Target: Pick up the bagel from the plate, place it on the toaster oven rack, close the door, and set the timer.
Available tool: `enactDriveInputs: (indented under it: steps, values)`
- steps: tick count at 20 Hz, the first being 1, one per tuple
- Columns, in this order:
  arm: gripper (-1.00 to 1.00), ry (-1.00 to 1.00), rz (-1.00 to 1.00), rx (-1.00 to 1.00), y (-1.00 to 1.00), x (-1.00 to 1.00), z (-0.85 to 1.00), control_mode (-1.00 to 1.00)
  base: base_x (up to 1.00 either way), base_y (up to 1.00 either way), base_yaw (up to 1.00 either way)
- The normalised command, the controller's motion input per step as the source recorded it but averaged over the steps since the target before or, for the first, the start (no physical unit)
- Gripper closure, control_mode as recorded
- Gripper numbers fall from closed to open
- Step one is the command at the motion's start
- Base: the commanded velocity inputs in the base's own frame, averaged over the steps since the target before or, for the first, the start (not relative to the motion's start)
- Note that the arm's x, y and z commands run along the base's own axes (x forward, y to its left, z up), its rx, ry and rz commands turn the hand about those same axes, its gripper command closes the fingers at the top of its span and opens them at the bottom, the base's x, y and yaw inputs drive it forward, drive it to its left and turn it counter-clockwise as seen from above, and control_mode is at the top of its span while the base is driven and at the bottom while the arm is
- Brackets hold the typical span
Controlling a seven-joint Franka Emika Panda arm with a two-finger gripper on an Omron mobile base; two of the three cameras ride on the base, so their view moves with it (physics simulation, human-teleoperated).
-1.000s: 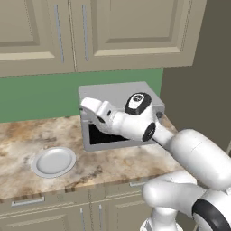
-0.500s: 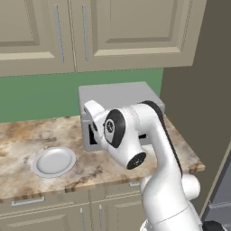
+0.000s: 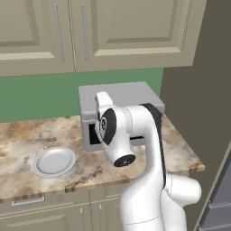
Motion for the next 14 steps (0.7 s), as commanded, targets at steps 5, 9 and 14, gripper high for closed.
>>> enactDriveInputs:
  steps: [5,9,14]
  values:
    - [-1.0,0.48,-0.01,0.34,0.0,-0.43,0.94,-1.0,0.0,0.0,0.0]
    - [-1.0,0.4,0.0,0.37,0.02,-0.72,0.72,-1.0,0.0,0.0,0.0]
    - [-1.0,-0.05,0.05,0.25,0.06,-0.91,0.57,-1.0,0.0,0.0,0.0]
